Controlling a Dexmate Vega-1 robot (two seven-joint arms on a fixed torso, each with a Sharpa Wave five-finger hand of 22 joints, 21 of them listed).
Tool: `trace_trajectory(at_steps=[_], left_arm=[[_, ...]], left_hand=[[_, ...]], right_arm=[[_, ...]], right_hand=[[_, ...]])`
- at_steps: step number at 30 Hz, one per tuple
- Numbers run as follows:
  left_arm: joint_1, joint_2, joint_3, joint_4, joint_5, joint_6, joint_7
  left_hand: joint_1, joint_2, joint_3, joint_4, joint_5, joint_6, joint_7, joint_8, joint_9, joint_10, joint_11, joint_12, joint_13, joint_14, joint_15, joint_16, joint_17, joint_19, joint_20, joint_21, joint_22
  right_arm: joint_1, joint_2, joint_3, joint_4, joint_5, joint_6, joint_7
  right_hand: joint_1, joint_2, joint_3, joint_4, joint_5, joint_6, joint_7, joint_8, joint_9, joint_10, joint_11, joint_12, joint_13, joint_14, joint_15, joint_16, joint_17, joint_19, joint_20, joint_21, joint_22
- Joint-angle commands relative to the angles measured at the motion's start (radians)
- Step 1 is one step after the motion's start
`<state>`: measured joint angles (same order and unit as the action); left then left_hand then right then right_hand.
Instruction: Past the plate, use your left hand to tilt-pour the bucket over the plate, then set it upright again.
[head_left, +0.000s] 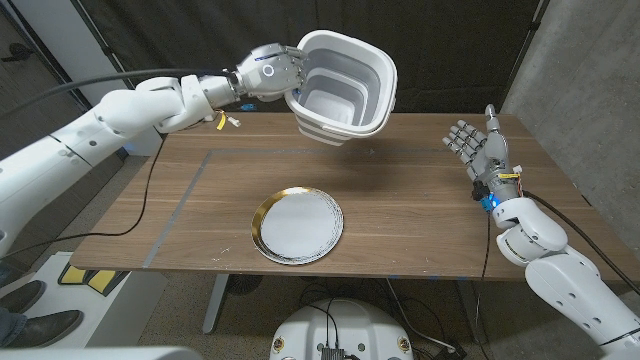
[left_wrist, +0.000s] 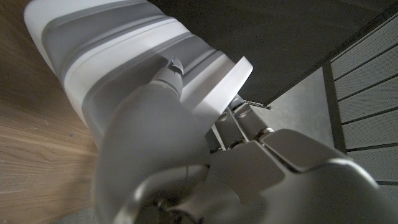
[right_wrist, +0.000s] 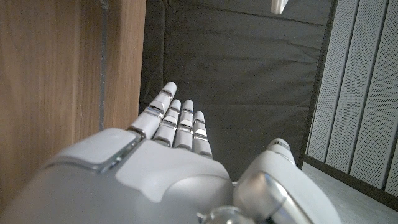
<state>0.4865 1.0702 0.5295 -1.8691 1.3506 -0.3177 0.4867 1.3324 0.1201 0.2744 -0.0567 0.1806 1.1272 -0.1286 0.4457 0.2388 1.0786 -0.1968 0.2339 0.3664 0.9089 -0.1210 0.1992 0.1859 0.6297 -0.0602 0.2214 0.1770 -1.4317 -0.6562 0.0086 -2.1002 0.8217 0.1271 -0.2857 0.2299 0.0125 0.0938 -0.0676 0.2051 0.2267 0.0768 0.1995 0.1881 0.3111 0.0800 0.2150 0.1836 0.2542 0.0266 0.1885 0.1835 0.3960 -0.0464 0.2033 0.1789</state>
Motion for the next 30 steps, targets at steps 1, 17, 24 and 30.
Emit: trace_trajectory(at_steps=[1, 17, 24, 30], left_arm=[[0.079, -0.037, 0.001, -0.008, -0.128, 0.157, -0.070], [0.082, -0.049, -0.024, -0.050, -0.342, 0.114, -0.313], [0.073, -0.071, -0.025, -0.027, -0.414, 0.066, -0.348], [0.075, -0.102, -0.010, 0.012, -0.432, 0.037, -0.314]], left_hand=[[0.002, 0.009, 0.035, 0.023, 0.000, -0.006, 0.002, 0.003, -0.005, 0.007, 0.002, 0.002, 0.006, 0.030, -0.107, 0.003, 0.003, 0.033, -0.112, 0.015, 0.005], [-0.006, 0.000, 0.036, 0.023, -0.002, -0.008, 0.005, 0.003, -0.013, 0.007, 0.002, -0.004, 0.002, 0.034, -0.107, -0.004, 0.001, 0.046, -0.119, 0.018, 0.005], [-0.007, 0.000, 0.037, 0.023, -0.002, -0.009, 0.009, 0.004, -0.014, 0.007, 0.002, -0.005, 0.002, 0.034, -0.107, -0.006, 0.000, 0.044, -0.117, 0.016, 0.005], [-0.010, -0.001, 0.039, 0.023, -0.002, -0.010, 0.017, 0.001, -0.021, 0.006, 0.002, -0.009, -0.002, 0.030, -0.106, -0.009, 0.000, 0.041, -0.115, 0.013, 0.005]], right_arm=[[0.001, -0.001, 0.008, -0.017, -0.003, -0.021, 0.010], [-0.012, 0.011, 0.010, -0.033, -0.027, -0.017, 0.004], [-0.003, 0.015, -0.005, -0.026, -0.033, -0.020, 0.005], [0.010, 0.024, -0.026, -0.017, -0.042, -0.016, 0.003]], right_hand=[[0.003, 0.011, -0.002, -0.001, 0.007, 0.007, -0.001, -0.003, 0.002, 0.009, 0.002, -0.001, 0.003, 0.008, -0.001, -0.001, 0.002, 0.005, -0.013, -0.002, 0.005], [0.003, 0.012, -0.003, -0.001, 0.007, 0.008, -0.002, -0.003, 0.002, 0.008, 0.001, -0.001, 0.003, 0.009, -0.001, -0.001, 0.002, 0.006, -0.013, -0.002, 0.005], [0.003, 0.012, -0.004, -0.001, 0.007, 0.008, -0.002, -0.003, 0.002, 0.008, 0.000, -0.002, 0.003, 0.009, -0.001, 0.000, 0.002, 0.006, -0.013, -0.002, 0.005], [0.003, 0.013, -0.004, -0.002, 0.007, 0.008, -0.002, -0.003, 0.002, 0.008, 0.001, -0.002, 0.003, 0.009, -0.001, 0.000, 0.002, 0.007, -0.013, -0.002, 0.005]])
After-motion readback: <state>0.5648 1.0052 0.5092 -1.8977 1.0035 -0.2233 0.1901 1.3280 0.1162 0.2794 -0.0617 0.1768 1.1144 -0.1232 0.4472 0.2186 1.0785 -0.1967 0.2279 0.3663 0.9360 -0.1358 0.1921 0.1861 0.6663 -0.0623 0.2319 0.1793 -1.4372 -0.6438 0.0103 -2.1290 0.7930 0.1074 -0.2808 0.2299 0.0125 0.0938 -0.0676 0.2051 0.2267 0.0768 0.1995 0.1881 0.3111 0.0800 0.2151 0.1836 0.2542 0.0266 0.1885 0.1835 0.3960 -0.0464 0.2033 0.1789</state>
